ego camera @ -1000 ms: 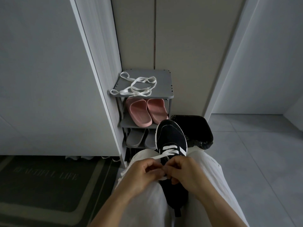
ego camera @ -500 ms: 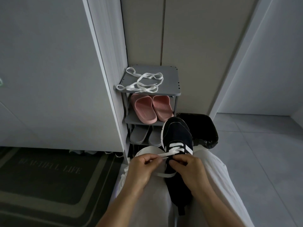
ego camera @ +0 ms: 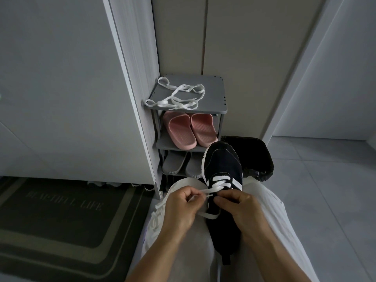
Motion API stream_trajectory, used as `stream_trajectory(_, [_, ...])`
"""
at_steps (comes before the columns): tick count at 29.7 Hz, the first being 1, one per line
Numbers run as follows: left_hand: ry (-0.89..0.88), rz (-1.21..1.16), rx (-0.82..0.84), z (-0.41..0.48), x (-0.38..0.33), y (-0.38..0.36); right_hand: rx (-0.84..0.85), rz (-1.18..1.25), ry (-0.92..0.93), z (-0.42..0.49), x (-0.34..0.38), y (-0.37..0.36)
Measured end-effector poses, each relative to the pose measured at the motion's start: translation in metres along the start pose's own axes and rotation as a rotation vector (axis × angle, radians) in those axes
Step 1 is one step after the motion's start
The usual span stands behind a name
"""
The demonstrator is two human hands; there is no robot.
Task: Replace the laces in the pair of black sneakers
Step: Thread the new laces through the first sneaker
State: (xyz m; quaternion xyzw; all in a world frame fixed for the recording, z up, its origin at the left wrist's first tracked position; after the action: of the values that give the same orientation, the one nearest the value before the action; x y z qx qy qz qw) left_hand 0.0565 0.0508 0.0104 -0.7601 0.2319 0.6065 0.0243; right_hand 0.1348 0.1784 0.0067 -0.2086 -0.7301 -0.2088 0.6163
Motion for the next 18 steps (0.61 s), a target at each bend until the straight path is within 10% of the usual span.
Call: stream_trajectory(18, [0.017,-0.009,0.106,0.005,-0.006,-0.009,0.069,-0.230,0.177,0.003,0.013,0.005])
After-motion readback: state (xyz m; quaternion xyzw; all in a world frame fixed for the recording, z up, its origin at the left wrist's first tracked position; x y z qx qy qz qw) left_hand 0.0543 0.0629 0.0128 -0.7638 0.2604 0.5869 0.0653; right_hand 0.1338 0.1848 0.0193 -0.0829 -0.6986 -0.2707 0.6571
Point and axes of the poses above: each hand's wrist, its own z-axis towards the middle knuckle, its own y-axis out of the back of the hand, x = y × z, the point moved 6 cm from there along z, towards the middle knuckle, and after that the axes turned 10 degrees about y, right-handed, at the moved point
